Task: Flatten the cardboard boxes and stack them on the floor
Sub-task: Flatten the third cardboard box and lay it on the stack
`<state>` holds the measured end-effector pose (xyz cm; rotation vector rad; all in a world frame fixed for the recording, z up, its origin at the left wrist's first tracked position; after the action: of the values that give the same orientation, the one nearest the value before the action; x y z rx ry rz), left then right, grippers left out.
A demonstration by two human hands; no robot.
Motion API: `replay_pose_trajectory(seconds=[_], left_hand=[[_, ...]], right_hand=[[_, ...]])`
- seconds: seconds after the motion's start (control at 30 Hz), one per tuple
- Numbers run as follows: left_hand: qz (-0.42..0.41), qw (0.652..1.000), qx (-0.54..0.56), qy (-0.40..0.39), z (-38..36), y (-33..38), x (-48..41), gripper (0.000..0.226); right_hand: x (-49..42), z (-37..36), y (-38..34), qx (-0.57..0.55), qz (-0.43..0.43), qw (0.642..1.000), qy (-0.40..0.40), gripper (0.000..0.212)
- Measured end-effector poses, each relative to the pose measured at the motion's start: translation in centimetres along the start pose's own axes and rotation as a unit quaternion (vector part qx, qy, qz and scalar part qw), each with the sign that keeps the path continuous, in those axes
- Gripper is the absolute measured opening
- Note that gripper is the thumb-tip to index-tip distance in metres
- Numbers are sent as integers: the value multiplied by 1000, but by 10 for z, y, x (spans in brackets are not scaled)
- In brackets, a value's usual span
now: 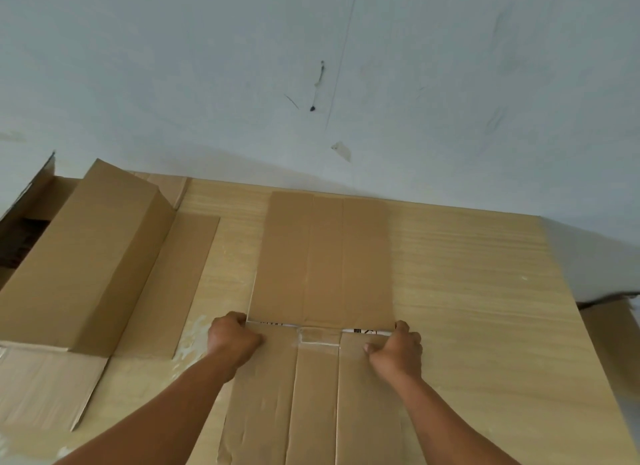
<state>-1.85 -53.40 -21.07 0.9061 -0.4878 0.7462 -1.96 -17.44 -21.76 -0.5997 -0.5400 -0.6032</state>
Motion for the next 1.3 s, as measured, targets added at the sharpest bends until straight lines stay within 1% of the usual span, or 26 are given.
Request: replay_pose_trajectory(seconds=[0.07,0.1,0.17,0.3,0.37,0.43,0.57,0.67,0.77,0.87,1.0,1.07,1.13,1.17,1.23,1.27,1.3], left_hand=[[6,999,29,-18,-2,-3,3,43],[7,999,45,-27,-3,-3,5,41],[-4,996,66,-51,-6,0,10,47],[-30,989,85,-113,-15,3,24,75],[-31,988,74,-132,-15,2,32,80],[-33,988,63,-140,-15,1,39,78],[-42,992,68,-99,-1,-2,48,71],[-63,993,73,-70,21,-6,56,63],[-78,991,93,-54,49,-16,62,61],[-110,988,102,-31,85,-27,70,59],[-157,980,122,6,141,-49,88,53],[-176,974,141,24,172,-67,99,55],[-191,968,155,41,206,-88,113,58],[-199,965,160,52,225,-100,121,59],[-214,960,168,72,265,-127,135,61],[-220,957,174,80,286,-141,141,62],[-225,954,179,87,307,-155,146,61]], right_hand=[[-2,0,6,-43,-8,999,-18,76],[-4,-1,9,-78,-10,997,-28,69],[-7,-2,15,-141,-9,989,-44,55],[7,-3,10,-170,19,983,-65,57],[17,-2,3,-171,35,982,-70,60],[22,-5,-2,-193,39,976,-88,62],[32,-10,-9,-246,39,963,-102,63],[48,-9,-19,-285,54,953,-86,45],[64,-13,-33,-312,74,943,-89,32],[85,-21,-59,-341,110,928,-106,26],[127,-42,-107,-392,172,892,-144,37],[152,-55,-129,-409,191,880,-147,29],[180,-67,-150,-415,208,876,-128,20],[198,-74,-161,-412,222,876,-118,23],[235,-93,-185,-409,251,871,-110,43],[255,-102,-197,-407,266,867,-110,46],[276,-112,-210,-405,281,863,-111,45]])
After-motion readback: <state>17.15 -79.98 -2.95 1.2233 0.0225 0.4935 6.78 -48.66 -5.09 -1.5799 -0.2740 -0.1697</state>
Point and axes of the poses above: each hand's wrist, its own x-axis away from the middle knuckle, its own z-axis out of the back of the hand, y = z × x, the point moved 10 cm from there along -x, towards the middle knuckle, and after that the axes turned 4 degrees about -y, right-handed, at the moved point
